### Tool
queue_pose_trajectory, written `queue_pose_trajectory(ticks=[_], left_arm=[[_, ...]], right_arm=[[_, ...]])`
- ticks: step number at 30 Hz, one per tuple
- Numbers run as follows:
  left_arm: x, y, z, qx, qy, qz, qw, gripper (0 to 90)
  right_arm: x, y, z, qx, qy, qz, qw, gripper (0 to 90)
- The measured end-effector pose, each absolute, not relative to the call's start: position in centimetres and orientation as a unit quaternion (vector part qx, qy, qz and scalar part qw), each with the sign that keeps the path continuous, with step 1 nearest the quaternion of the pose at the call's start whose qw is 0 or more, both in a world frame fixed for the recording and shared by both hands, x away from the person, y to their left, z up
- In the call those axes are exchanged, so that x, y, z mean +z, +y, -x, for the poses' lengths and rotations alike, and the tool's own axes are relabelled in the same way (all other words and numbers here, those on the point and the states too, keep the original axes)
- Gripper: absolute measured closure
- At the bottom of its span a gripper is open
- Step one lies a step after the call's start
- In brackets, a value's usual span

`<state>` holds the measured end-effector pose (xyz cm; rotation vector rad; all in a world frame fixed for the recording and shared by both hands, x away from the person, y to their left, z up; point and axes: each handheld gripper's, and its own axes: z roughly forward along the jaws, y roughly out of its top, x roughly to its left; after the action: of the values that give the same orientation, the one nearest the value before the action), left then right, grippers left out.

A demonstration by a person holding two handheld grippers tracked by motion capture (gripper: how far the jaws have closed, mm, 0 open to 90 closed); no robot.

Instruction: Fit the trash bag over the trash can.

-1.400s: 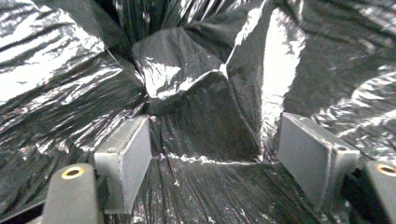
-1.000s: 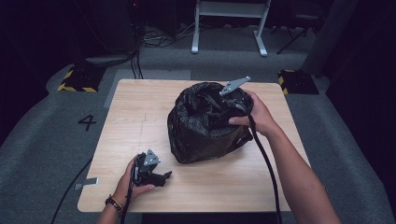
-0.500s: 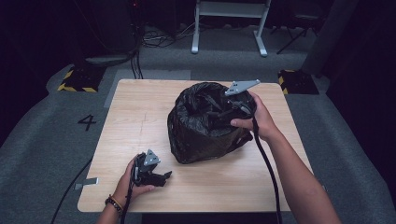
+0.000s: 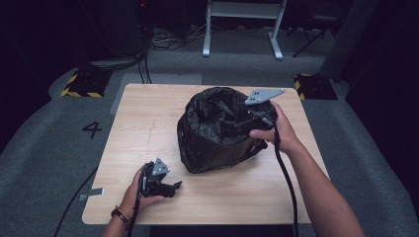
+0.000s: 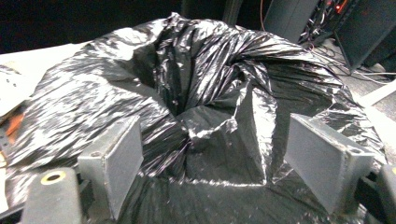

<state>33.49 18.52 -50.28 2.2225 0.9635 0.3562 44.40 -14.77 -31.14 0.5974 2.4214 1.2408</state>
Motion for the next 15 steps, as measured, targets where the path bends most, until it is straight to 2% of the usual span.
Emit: queue_pose_trajectory(ticks=[15], left_arm=[[-50.3,18.5,-33.5,0.136,0.371,-0.853,0.341,15.0]], right_arm=[[-30.8,-16.7,-42.0,0.424,0.860,-0.201,0.202,20.1]])
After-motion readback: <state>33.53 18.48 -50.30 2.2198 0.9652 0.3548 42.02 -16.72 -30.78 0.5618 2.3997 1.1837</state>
